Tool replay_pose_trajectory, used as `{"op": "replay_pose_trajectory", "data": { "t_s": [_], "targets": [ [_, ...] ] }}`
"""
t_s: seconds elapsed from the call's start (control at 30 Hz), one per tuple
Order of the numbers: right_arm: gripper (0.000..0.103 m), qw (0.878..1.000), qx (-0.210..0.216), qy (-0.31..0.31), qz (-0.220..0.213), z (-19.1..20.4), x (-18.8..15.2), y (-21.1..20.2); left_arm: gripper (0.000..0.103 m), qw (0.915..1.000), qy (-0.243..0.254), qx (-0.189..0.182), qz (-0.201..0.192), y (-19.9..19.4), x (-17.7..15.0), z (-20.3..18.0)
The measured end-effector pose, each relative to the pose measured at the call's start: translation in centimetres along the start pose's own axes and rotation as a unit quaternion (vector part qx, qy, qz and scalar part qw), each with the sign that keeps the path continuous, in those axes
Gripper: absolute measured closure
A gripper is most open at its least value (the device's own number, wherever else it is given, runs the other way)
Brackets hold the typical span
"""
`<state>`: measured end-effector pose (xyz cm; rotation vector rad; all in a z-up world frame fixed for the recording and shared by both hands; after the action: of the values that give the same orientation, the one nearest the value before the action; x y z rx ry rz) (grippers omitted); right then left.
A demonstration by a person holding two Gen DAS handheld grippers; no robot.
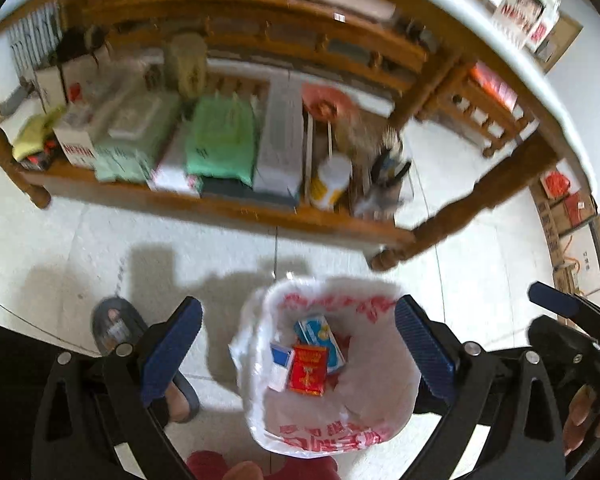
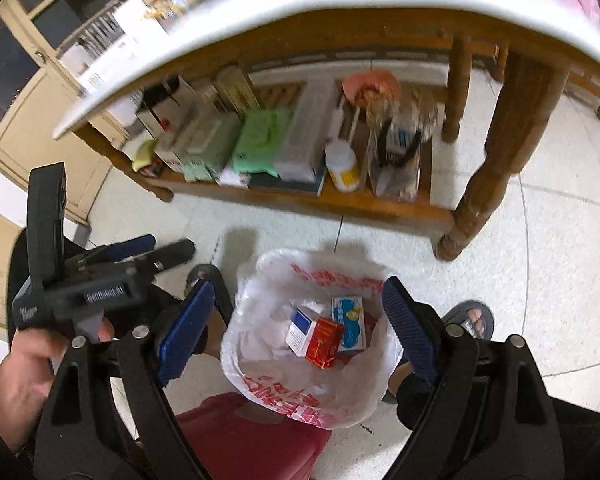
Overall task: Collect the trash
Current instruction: 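Raise both tools back over the table toward the black box and wrapper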
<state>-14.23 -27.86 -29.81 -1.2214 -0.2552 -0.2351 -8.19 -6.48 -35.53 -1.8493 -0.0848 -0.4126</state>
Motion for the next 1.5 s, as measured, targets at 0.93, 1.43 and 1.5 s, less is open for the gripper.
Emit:
{"op": "replay_pose_trajectory", "data": {
  "t_s": [0.93,1.43,1.5],
  "targets": [
    [0.013,0.965,-0.059,-0.237,-0.093,11.0,12.1,-17.9,0.008,0.9756,0.063,0.117,-0.175,-20.1,8.8,2.6],
    [0.013,0.949,-0.063,-0.284,-0.119,14.9,16.9,-22.0,0.008,0.9617,0.089,0.139,-0.219,-25.8,12.3,3.4],
    [0.013,0.947,-0.067,-0.289,-0.121,15.2,17.1,-22.5,0.008,0.9603,0.096,0.142,-0.22,-26.2,12.7,3.4]
  ]
}}
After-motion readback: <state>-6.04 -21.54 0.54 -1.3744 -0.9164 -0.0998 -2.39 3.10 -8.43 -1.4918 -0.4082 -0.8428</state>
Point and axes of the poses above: each gripper's, at about its wrist camera, not at the fingertips, and y roughly the way its jaws point, z to its left, x to its top, the point moved 3 cm from there along y, roughly the way its jaws point, and after that the axes turned 7 degrees about z, right-handed, at the moved point
